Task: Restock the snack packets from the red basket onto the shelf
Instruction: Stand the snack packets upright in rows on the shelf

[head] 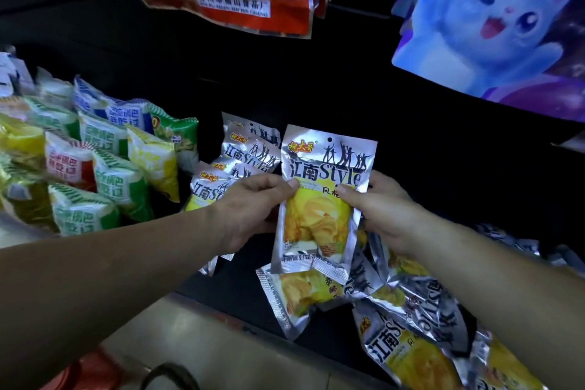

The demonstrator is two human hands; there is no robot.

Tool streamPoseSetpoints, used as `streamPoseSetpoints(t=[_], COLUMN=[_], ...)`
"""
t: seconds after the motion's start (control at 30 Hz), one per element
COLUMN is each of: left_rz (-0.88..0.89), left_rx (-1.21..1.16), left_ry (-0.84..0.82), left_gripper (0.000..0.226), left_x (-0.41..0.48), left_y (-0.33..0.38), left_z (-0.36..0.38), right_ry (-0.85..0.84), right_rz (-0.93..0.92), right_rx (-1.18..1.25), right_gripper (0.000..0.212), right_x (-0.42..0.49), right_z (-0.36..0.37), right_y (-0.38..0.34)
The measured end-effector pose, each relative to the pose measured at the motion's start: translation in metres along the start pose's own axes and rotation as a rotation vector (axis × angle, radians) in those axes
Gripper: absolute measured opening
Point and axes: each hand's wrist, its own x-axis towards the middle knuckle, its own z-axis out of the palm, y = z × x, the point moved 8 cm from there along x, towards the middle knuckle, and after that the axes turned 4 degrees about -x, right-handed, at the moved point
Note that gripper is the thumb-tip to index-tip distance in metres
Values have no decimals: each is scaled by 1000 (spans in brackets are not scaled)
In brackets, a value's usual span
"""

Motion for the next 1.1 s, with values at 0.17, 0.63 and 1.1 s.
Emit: streamPoseSetpoints(t=[0.17, 0.63, 1.1], left_rz=[-55, 8, -107], left_rx=[17, 404, 1523], left_ry=[-62, 98, -333], left_gripper=[15, 16, 94], left_x=[6, 25, 23], left_y=[-9, -55, -156], left_z=[2, 0, 49], right_ry=[59, 151, 226], right_rz=[-151, -164, -192], right_rx=[-35, -254, -503], right_gripper=[95, 37, 43], right_x=[-5, -7, 13], right_z=[-18, -40, -62], right_y=[-12, 6, 36])
